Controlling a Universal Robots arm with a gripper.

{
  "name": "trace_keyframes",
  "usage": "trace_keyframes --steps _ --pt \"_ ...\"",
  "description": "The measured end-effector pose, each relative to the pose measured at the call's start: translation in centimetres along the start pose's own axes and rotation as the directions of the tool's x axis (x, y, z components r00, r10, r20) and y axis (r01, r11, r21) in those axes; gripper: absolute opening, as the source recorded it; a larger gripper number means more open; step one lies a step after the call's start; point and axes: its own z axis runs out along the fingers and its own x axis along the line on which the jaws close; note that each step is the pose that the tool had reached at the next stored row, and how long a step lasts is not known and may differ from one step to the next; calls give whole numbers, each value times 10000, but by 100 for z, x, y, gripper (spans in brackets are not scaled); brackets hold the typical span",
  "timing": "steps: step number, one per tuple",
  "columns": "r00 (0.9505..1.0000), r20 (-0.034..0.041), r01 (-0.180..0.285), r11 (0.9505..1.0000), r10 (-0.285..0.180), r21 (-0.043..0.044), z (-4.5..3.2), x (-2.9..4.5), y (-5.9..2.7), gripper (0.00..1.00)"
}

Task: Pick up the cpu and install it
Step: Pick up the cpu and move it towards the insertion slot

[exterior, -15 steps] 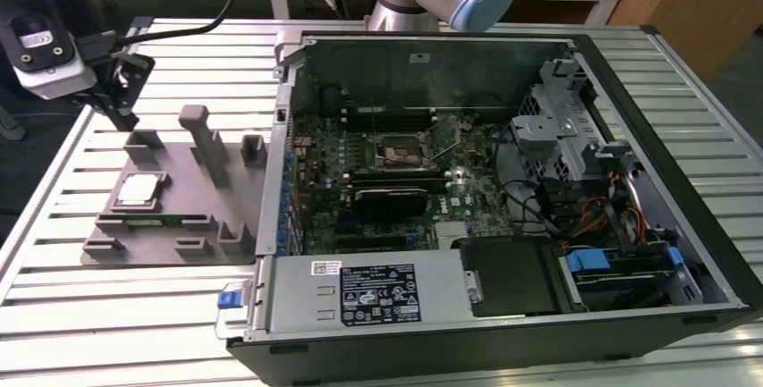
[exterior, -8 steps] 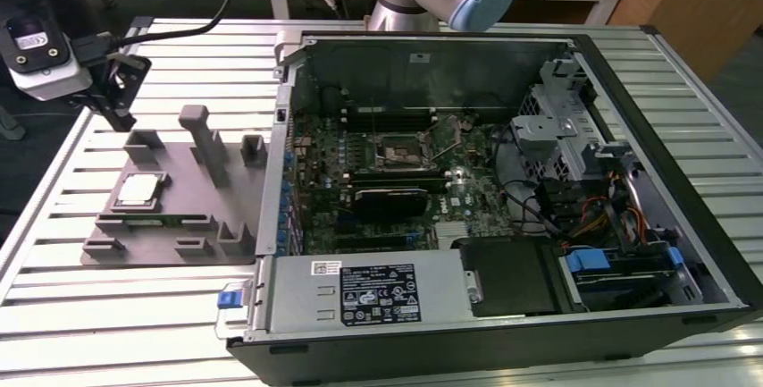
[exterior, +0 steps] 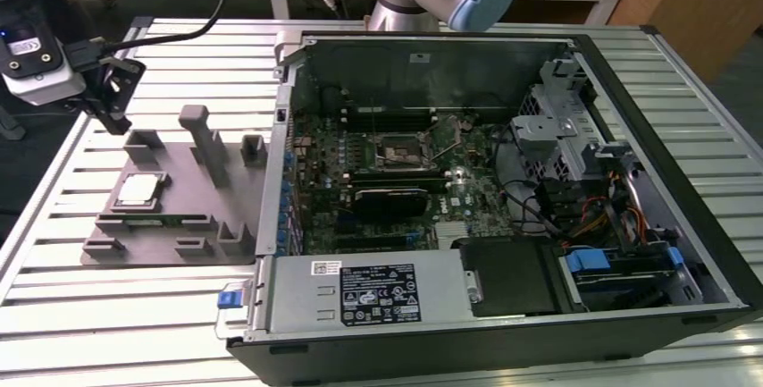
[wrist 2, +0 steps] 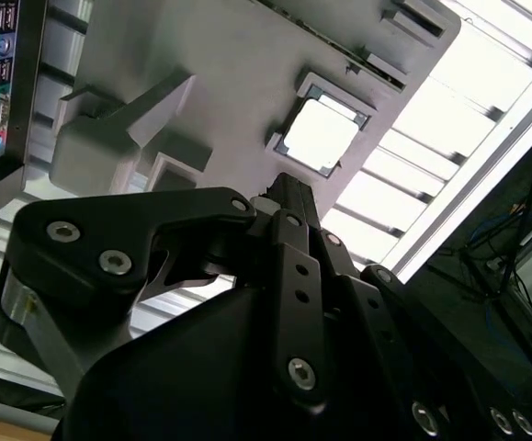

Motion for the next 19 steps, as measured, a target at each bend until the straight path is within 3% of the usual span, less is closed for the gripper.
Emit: trace_keyframes --steps 19 --pt "10000 16 1 10000 -1 1 137 106 -15 11"
